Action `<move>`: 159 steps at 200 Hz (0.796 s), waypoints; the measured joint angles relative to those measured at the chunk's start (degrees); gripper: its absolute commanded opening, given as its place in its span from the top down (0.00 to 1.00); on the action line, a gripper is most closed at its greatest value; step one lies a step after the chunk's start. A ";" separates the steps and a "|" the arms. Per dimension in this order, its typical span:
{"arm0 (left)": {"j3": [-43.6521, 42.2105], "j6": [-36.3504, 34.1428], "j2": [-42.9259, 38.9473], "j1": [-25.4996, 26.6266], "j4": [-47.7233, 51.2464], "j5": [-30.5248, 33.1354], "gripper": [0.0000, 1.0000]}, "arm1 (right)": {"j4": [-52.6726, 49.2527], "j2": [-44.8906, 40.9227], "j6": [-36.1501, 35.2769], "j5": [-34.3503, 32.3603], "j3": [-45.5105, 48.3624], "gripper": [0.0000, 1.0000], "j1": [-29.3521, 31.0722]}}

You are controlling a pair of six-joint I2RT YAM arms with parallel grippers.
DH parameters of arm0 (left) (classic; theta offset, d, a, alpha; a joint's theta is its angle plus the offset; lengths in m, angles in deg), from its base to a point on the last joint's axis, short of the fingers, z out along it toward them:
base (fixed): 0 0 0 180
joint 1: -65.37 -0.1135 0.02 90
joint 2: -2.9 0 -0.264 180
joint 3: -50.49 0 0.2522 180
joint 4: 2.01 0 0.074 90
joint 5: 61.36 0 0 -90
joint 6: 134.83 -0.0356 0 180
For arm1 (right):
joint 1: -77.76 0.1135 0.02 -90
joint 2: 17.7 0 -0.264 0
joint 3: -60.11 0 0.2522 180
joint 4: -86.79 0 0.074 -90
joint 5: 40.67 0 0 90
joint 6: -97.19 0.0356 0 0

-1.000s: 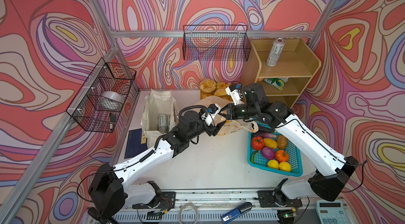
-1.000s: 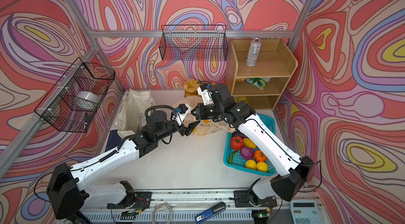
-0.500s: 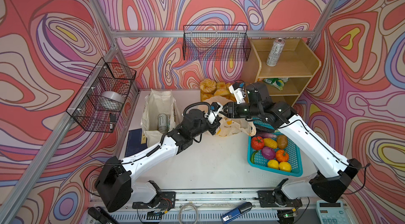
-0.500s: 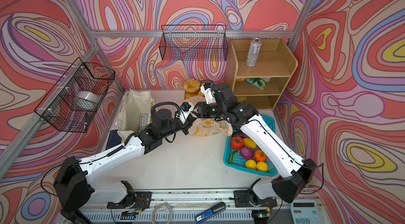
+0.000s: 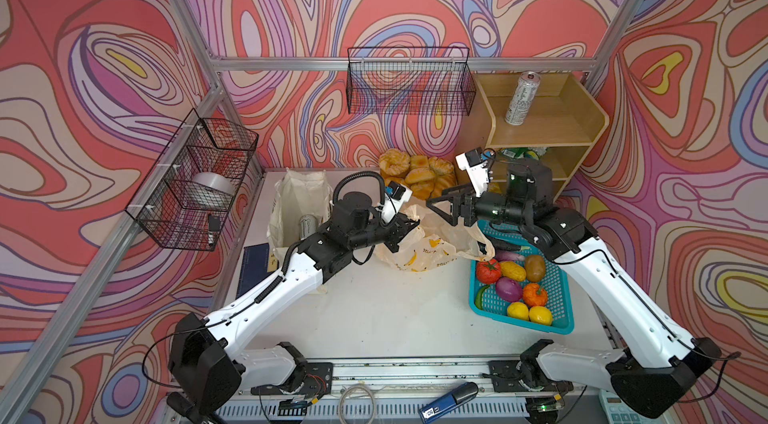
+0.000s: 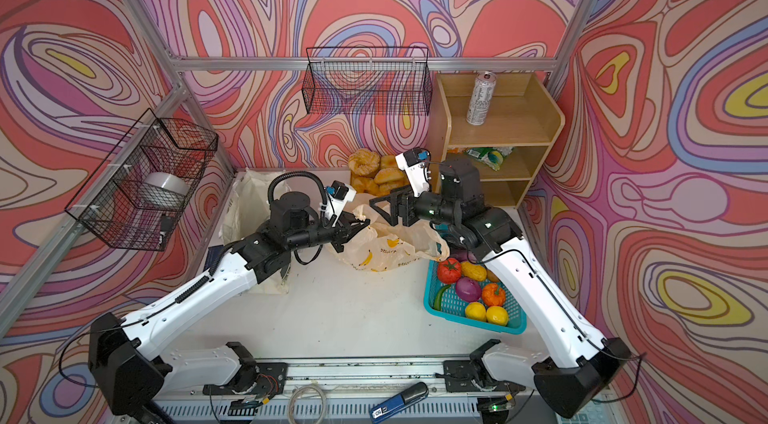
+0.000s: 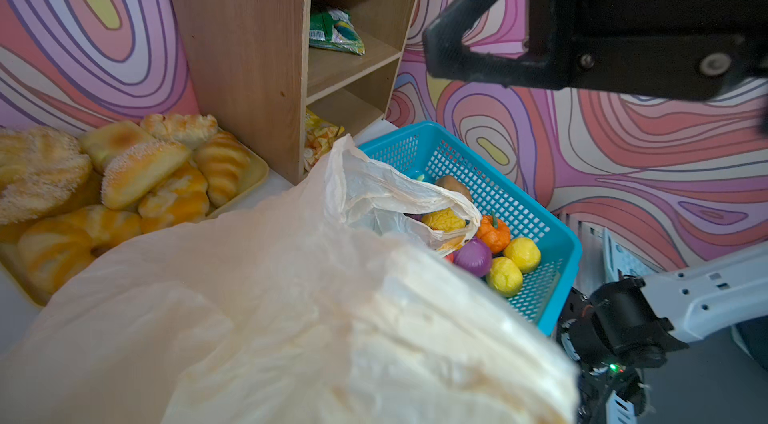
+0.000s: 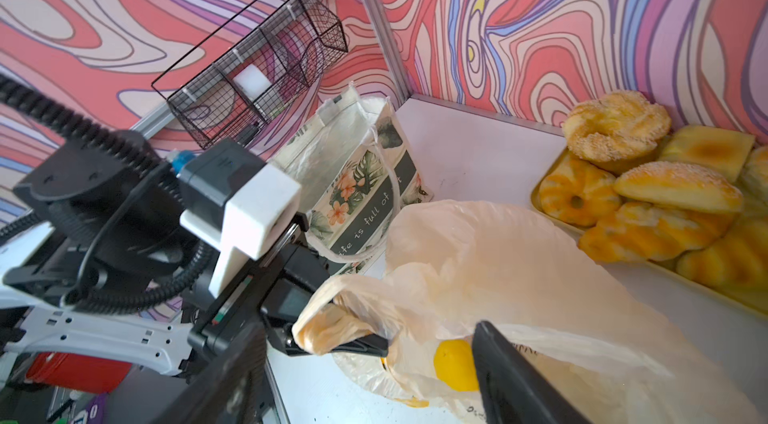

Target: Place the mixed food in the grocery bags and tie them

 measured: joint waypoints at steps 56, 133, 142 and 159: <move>3.06 2.84 0.87 -1.29 3.10 -8.92 1.00 | 2.64 3.61 -6.58 5.18 0.11 0.16 1.16; 5.01 4.63 4.24 -2.05 4.33 -13.84 1.00 | 4.35 5.70 -9.09 7.96 0.46 0.26 2.32; 5.05 4.87 4.50 -2.19 4.33 -14.16 1.00 | 4.57 5.70 -9.09 8.17 0.74 0.29 2.32; 5.07 5.46 4.90 -2.54 4.33 -14.75 1.00 | 4.81 5.70 -9.51 8.57 1.51 0.31 2.32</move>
